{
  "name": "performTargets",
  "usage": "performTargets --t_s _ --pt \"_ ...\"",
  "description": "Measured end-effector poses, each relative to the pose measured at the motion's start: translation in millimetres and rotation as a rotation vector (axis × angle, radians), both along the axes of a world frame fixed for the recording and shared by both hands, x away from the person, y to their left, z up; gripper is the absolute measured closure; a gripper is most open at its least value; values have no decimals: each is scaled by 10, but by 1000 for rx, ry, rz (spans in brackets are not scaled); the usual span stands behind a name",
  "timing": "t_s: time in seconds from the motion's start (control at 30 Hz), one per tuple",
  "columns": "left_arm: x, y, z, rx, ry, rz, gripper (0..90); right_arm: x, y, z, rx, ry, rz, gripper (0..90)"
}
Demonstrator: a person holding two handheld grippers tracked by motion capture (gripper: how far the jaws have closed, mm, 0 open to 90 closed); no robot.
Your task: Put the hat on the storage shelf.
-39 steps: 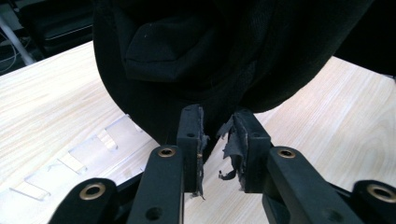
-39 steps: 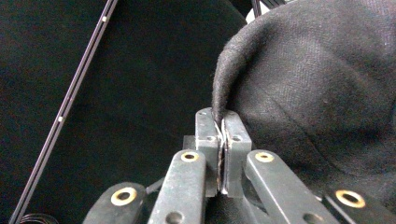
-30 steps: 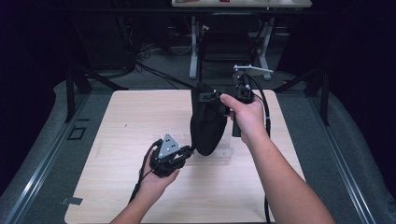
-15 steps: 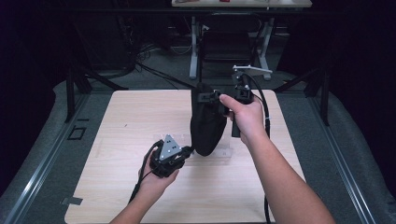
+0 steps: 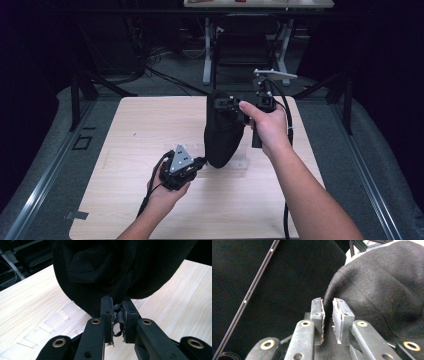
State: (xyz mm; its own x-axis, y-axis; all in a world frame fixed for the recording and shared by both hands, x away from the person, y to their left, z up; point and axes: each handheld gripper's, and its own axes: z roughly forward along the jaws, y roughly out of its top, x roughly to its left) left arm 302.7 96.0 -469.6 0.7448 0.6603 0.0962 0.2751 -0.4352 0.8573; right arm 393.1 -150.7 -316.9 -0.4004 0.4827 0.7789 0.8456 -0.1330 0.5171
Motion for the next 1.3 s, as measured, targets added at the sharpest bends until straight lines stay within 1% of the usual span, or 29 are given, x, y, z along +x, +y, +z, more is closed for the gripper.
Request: performTargets --t_s 0.07,0.1,0.17,0.27,0.3,0.43,0.6,0.7,0.8,0.9,0.97,1.03,1.1,1.3 --pt "4 19 1 8 -3 5 834 -10 -36 10 -10 -9 -9 783" --pt "4 32 -2 4 -2 13 838 -13 -60 14 -12 -10 -12 780" --pt "12 70 -9 -2 2 23 846 -20 -108 21 -5 -14 -24 778" --pt "20 115 -15 5 3 33 851 -30 -184 27 -4 -17 -34 778" --pt "23 131 -22 10 4 35 852 -33 -197 24 2 -16 -37 777" --pt "24 157 -40 23 3 38 853 -45 -256 -2 -5 -13 -42 772" --pt "14 171 -72 28 5 42 852 -53 -319 -36 1 -8 -48 768" --pt "17 191 -94 25 10 46 852 -58 -349 -47 2 -6 -57 763" --pt "21 206 -121 32 14 51 850 -68 -374 -50 1 -6 -57 756" --pt "30 231 -171 31 29 62 849 -75 -394 -54 -6 -8 -58 753" --pt "39 247 -207 39 40 68 847 -78 -403 -56 -7 -10 -59 752" --pt "49 262 -250 30 53 74 847 -82 -416 -57 -12 -13 -64 750" --pt "48 280 -264 18 54 80 846 -88 -433 -57 -15 -13 -64 747" --pt "45 309 -295 7 56 85 844 -95 -478 -92 -14 -9 -77 740"
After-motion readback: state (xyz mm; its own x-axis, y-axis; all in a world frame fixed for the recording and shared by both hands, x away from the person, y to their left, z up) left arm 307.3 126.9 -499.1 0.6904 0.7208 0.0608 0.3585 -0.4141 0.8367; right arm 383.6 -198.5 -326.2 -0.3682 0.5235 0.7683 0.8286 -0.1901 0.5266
